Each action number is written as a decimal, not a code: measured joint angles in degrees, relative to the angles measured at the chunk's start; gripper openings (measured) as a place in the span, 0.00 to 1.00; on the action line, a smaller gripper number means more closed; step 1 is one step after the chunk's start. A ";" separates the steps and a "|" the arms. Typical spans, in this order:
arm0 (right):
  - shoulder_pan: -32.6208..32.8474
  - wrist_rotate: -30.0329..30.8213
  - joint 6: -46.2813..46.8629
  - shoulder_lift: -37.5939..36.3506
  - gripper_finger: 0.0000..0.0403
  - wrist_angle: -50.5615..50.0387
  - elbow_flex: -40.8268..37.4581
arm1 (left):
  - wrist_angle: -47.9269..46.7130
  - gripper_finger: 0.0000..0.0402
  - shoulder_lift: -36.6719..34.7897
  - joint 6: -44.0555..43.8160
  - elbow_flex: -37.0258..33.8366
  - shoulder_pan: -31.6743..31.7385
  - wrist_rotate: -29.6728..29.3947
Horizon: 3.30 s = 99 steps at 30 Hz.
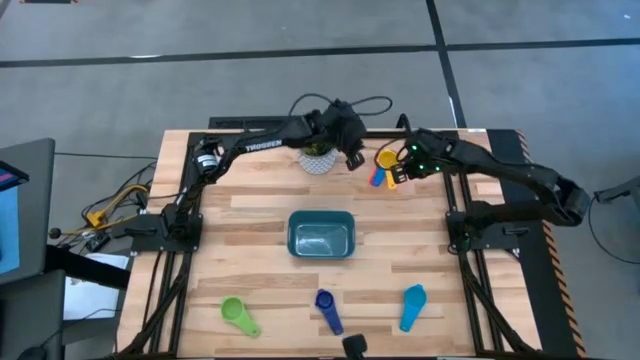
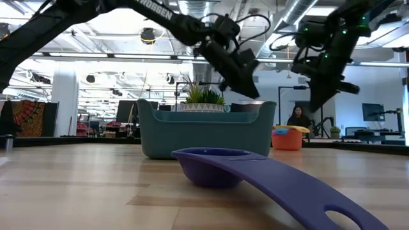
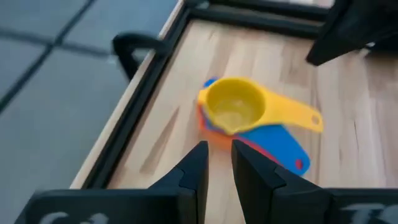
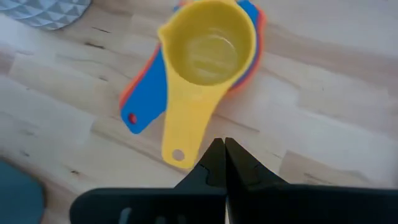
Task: Nest measuring cups in basket
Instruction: Stack the yellow measuring cup on top of the blue measuring cup, then stack the green measuring cup on top of the yellow measuring cup
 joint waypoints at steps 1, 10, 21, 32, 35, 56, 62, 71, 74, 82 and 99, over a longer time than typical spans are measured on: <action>0.01 0.06 1.06 -0.48 0.01 0.16 -0.77 | 4.22 0.15 0.02 0.39 -2.23 -0.45 0.55; 0.03 0.51 6.51 1.54 0.02 4.29 -4.70 | 17.06 0.15 3.14 -1.52 -7.67 -3.22 -1.90; 0.60 0.70 6.92 6.91 0.02 6.60 -4.74 | 14.77 0.15 7.21 -4.54 -7.58 -4.39 -3.32; 3.28 -0.72 6.92 11.91 0.02 9.54 -4.72 | 11.71 0.15 8.41 -3.54 -7.52 -4.32 -4.33; 3.19 -3.28 6.86 13.12 0.02 12.63 -4.72 | 11.78 0.15 8.41 -3.56 -7.52 -4.19 -4.01; 4.54 -5.90 6.29 13.70 0.02 22.97 -4.72 | 11.36 0.15 8.41 -3.39 -7.52 -4.37 0.73; 5.46 -5.84 6.37 12.80 0.02 21.30 -4.72 | 11.06 0.15 8.41 -2.98 -7.52 -4.93 0.77; 7.59 -5.21 11.66 4.08 0.03 19.81 -4.73 | -5.82 0.15 7.80 -3.85 -0.39 -4.65 0.64; 8.39 -3.45 12.82 -0.88 0.02 19.47 -4.70 | -12.48 0.15 7.80 -3.83 4.27 -4.79 0.41; 11.63 0.56 13.98 -10.40 0.03 17.58 -4.70 | -27.16 0.15 7.69 -7.88 18.16 -6.99 -2.69; 21.59 3.42 9.85 -15.30 0.03 16.86 -4.70 | -31.59 0.01 -4.25 -20.12 9.04 -17.48 -12.53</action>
